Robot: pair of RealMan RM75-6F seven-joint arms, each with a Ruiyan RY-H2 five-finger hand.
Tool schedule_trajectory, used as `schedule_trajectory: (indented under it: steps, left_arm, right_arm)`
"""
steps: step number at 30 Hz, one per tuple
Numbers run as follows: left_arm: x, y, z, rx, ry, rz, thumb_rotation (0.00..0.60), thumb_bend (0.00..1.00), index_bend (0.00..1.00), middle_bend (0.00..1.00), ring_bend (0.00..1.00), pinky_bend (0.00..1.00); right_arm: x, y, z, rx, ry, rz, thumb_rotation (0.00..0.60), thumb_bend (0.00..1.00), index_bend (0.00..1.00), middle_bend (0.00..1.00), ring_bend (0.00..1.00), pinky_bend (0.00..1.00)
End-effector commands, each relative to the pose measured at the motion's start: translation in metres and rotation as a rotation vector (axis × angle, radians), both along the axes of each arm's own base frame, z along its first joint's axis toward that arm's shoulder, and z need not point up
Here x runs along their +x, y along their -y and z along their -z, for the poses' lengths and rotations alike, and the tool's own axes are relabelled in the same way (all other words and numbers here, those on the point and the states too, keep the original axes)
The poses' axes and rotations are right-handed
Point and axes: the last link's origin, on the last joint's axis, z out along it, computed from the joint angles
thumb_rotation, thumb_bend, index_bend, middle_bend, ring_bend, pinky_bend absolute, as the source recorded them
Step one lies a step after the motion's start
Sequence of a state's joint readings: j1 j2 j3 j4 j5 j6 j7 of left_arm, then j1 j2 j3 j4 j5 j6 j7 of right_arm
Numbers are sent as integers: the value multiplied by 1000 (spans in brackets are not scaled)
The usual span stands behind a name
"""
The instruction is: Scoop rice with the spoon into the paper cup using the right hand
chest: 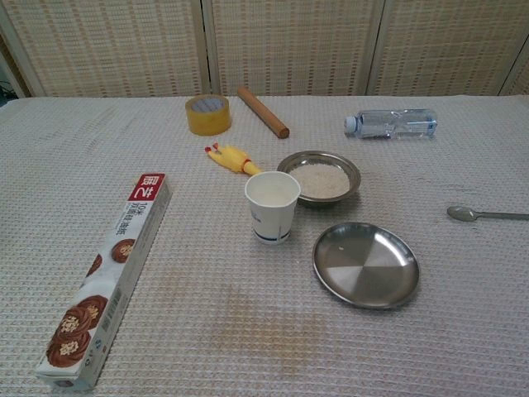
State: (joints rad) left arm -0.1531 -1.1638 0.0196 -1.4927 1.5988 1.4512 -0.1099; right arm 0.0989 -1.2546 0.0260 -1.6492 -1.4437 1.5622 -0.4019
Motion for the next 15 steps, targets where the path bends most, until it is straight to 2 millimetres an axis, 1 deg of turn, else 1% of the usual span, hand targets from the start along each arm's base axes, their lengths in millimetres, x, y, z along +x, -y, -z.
schedule_trajectory:
  steps: [1, 5, 6, 9, 10, 12, 15]
  left_arm:
    - [0, 1, -1, 5, 3, -5, 600, 392, 0, 0, 0, 123]
    - [2, 2, 0, -2, 5, 3, 600, 393, 0, 0, 0, 124]
    - [2, 2, 0, -6, 8, 3, 600, 393, 0, 0, 0, 124]
    - [2, 1, 0, -16, 15, 3, 600, 392, 0, 0, 0, 124]
    - [2, 2, 0, -20, 17, 3, 600, 392, 0, 0, 0, 124]
    - [2, 1, 0, -24, 21, 4, 600, 392, 0, 0, 0, 124]
    - [2, 2, -1, -24, 27, 4, 600, 393, 0, 0, 0, 124]
  right_arm:
    - [2, 9, 6, -2, 3, -22, 566, 234, 30, 0, 0, 0]
    - [6, 38, 20, 18, -14, -70, 584, 241, 169, 0, 0, 0]
    - [7, 50, 26, 28, -25, -77, 590, 248, 216, 0, 0, 0]
    - [5, 78, 42, 47, -30, -60, 598, 276, 358, 31, 0, 0]
    - [3, 84, 47, 56, -28, -46, 598, 281, 390, 42, 0, 0]
    - [0, 97, 59, 77, -33, -23, 598, 285, 435, 56, 0, 0]
    - [-7, 108, 74, 105, -46, 7, 598, 286, 465, 75, 0, 0]
